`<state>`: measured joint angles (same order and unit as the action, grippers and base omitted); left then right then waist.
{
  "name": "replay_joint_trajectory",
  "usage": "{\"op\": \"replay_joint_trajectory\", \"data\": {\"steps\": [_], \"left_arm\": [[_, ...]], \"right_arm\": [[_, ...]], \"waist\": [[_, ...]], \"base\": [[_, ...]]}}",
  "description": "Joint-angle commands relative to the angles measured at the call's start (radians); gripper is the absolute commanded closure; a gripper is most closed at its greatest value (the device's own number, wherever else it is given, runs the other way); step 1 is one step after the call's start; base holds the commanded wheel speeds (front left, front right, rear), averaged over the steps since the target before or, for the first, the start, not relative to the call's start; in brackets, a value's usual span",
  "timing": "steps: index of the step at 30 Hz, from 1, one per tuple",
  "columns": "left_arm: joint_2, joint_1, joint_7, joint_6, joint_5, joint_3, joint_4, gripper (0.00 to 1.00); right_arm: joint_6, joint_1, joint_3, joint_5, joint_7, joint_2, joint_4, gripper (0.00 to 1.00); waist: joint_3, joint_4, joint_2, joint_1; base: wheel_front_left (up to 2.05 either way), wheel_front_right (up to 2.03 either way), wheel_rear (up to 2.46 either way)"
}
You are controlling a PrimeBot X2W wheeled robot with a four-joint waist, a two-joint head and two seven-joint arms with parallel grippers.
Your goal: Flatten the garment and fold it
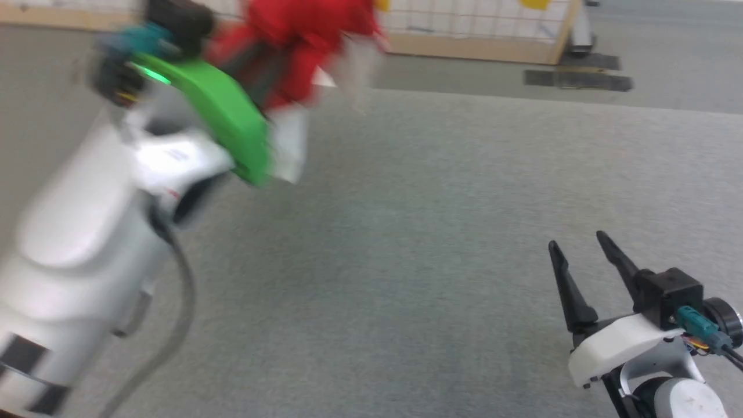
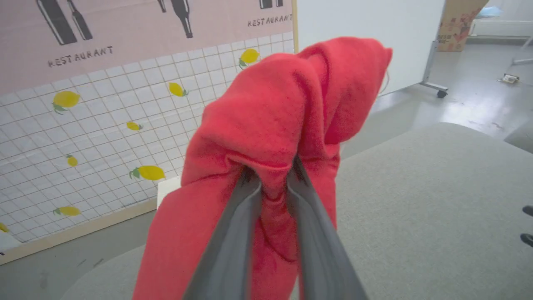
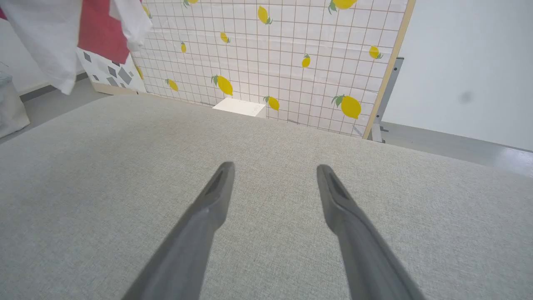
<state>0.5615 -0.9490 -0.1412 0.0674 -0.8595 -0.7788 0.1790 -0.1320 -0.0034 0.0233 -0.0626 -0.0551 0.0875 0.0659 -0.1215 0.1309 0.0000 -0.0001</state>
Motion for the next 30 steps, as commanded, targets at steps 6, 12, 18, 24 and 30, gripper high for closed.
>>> {"op": "replay_joint_trajectory", "data": {"steps": [6, 12, 18, 24, 30], "left_arm": [[-0.11, 0.118, -0.029, -0.081, 0.033, -0.112, -0.037, 1.0], [-0.211, 0.223, -0.043, -0.133, 0.073, -0.229, 0.03, 1.0], [-0.274, 0.292, -0.059, -0.11, 0.077, -0.317, 0.09, 0.0], [-0.294, 0.302, -0.024, -0.105, 0.066, -0.31, 0.066, 0.0], [-0.259, 0.273, 0.007, -0.131, 0.058, -0.251, 0.005, 0.0]], "right_arm": [[0.001, -0.042, -0.015, 0.015, 0.027, 0.0, 0.009, 0.0], [0.001, -0.051, -0.02, 0.032, 0.047, -0.006, 0.015, 0.0], [0.001, -0.051, -0.025, 0.041, 0.063, -0.015, 0.01, 0.0], [0.001, -0.044, -0.036, 0.044, 0.061, -0.022, -0.012, 0.0], [0.001, -0.032, -0.031, 0.035, 0.044, -0.024, -0.039, 0.0]], "waist": [[-0.015, -0.16, 0.0, 0.0001], [-0.059, -0.238, 0.0, 0.0001], [-0.08, -0.263, 0.0, 0.0001], [-0.051, -0.227, 0.0, 0.0001], [0.017, -0.165, 0.0, 0.0001]], "base": [[0.0, 0.0, 0.0], [0.0, 0.0, 0.0], [0.0, 0.0, 0.0], [0.0, 0.0, 0.0], [0.0, 0.0, 0.0]]}}
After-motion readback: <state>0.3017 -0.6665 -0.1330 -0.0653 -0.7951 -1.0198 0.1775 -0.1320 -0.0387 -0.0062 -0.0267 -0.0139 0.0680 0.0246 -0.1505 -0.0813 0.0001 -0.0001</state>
